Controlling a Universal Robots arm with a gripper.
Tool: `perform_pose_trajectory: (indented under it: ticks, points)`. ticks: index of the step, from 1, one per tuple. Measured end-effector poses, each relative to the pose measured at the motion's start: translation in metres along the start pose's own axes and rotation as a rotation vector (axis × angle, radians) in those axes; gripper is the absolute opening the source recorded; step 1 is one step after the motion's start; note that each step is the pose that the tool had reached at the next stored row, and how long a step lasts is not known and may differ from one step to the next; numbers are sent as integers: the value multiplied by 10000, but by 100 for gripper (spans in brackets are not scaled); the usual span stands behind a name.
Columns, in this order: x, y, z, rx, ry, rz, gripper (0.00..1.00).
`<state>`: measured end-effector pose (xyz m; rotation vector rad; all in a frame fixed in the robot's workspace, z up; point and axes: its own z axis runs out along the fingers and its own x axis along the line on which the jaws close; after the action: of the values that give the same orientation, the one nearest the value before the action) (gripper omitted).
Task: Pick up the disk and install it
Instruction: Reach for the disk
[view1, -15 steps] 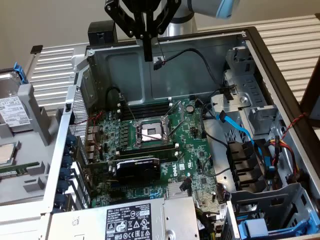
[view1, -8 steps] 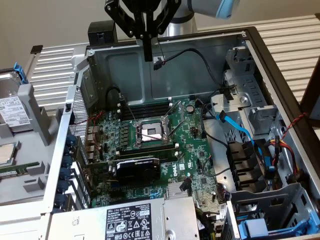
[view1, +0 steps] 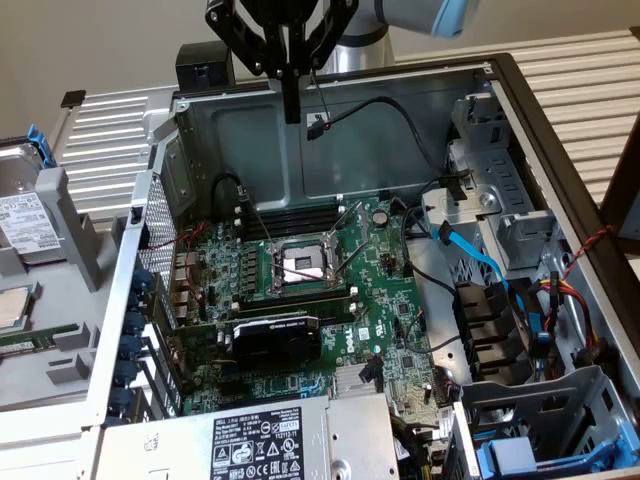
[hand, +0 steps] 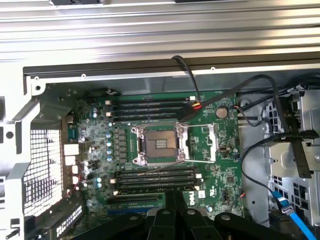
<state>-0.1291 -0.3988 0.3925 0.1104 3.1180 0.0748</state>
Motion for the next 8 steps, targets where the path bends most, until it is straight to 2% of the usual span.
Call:
perform_pose_trajectory:
  ticks: [8]
  points:
    - [289, -21, -1, -1, 1, 0, 11]
